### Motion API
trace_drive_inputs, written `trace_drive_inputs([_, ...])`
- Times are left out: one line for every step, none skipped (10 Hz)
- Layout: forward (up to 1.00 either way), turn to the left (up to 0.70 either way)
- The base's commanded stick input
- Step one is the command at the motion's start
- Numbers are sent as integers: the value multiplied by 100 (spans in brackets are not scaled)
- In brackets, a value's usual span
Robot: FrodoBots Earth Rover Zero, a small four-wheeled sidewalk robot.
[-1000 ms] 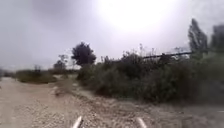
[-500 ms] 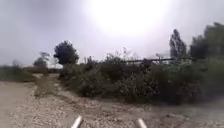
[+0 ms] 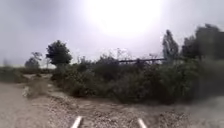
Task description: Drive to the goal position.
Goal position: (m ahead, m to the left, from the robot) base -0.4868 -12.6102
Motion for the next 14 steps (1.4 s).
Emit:
trace_drive_inputs([0, -85])
trace_drive_inputs([0, -85])
trace_drive_inputs([0, -85])
trace_drive_inputs([0, -85])
trace_drive_inputs([0, -85])
trace_drive_inputs([0, -85])
trace_drive_inputs([0, -85])
trace_drive_inputs([0, -85])
trace_drive_inputs([0, -85])
trace_drive_inputs([0, -85])
trace_drive_inputs([0, -85])
trace_drive_inputs([0, -85])
trace_drive_inputs([0, -85])
trace_drive_inputs([0, -85])
